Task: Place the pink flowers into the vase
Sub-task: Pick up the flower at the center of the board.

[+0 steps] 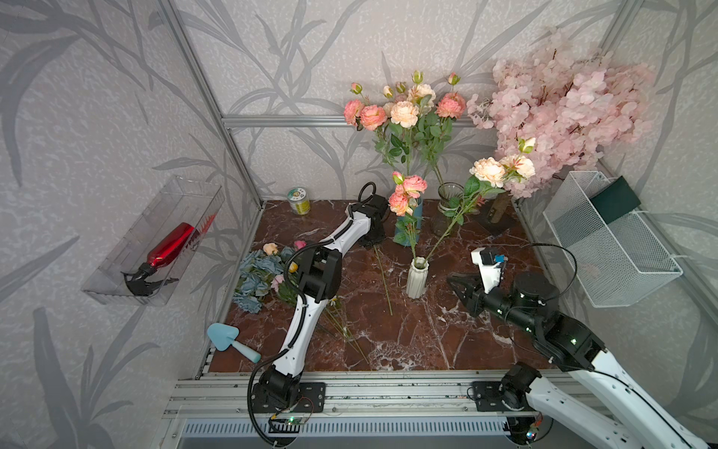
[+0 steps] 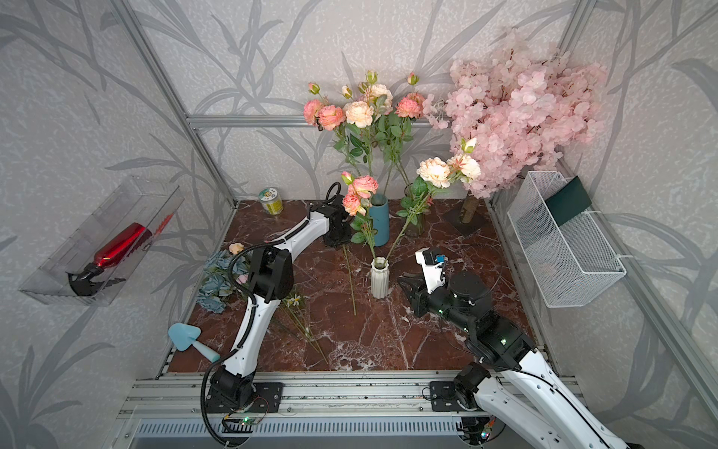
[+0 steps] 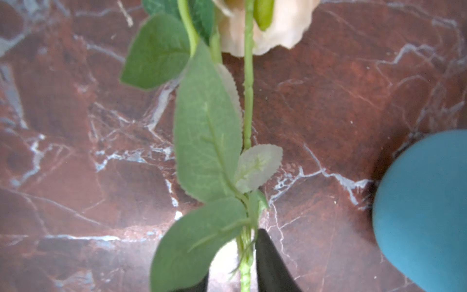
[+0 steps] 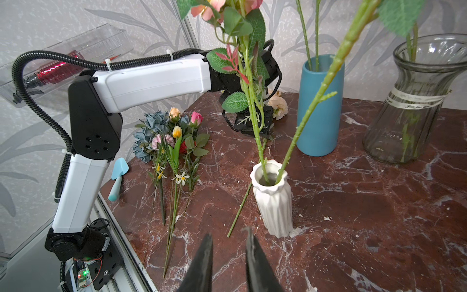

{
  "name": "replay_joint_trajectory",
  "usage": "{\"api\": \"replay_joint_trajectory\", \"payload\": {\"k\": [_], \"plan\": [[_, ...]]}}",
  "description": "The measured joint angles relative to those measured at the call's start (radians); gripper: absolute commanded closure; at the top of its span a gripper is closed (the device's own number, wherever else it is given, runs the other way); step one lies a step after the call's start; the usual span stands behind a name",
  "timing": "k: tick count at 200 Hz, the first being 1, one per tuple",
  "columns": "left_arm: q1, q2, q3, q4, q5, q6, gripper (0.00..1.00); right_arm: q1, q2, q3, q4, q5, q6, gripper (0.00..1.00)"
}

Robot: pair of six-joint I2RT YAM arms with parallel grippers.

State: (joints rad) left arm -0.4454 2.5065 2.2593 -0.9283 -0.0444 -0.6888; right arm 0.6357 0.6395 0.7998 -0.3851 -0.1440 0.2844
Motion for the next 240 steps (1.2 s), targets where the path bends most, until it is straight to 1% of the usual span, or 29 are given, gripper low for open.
{"api": "replay_joint_trajectory", "payload": {"k": [23,52,90,116,122,169,205,240], "plan": [[0.0,0.015,0.001,0.005,-0.003,-0.004,0.77,0.0,0.0,0.0,0.0,-0.005,0.0,0.76],[0.0,0.022,0.003,0.012,-0.007,-0.006,0.85,0.0,0.0,0.0,0.0,-0.008,0.0,0.76],[0.0,0.021,0.0,0.015,-0.01,-0.006,0.94,0.0,0.001,0.0,0.0,-0.008,0.0,0.76],[0.0,0.0,-0.04,0.036,-0.015,-0.007,1.0,0.0,0.001,0.0,0.0,-0.013,0.0,0.76],[0.0,-0.01,-0.055,0.039,-0.016,-0.007,1.0,0.0,0.001,0.0,0.0,-0.014,0.0,0.76],[0.0,-0.145,-0.214,0.072,-0.019,-0.011,1.0,-0.002,0.002,0.0,0.0,-0.013,0.0,0.76],[0.003,-0.293,-0.339,0.121,-0.018,-0.011,1.0,-0.004,0.018,0.0,0.001,-0.01,0.0,0.76],[0.027,-0.432,-0.449,0.142,-0.01,-0.014,1.0,-0.006,0.054,0.0,0.013,-0.003,0.0,0.76]]}}
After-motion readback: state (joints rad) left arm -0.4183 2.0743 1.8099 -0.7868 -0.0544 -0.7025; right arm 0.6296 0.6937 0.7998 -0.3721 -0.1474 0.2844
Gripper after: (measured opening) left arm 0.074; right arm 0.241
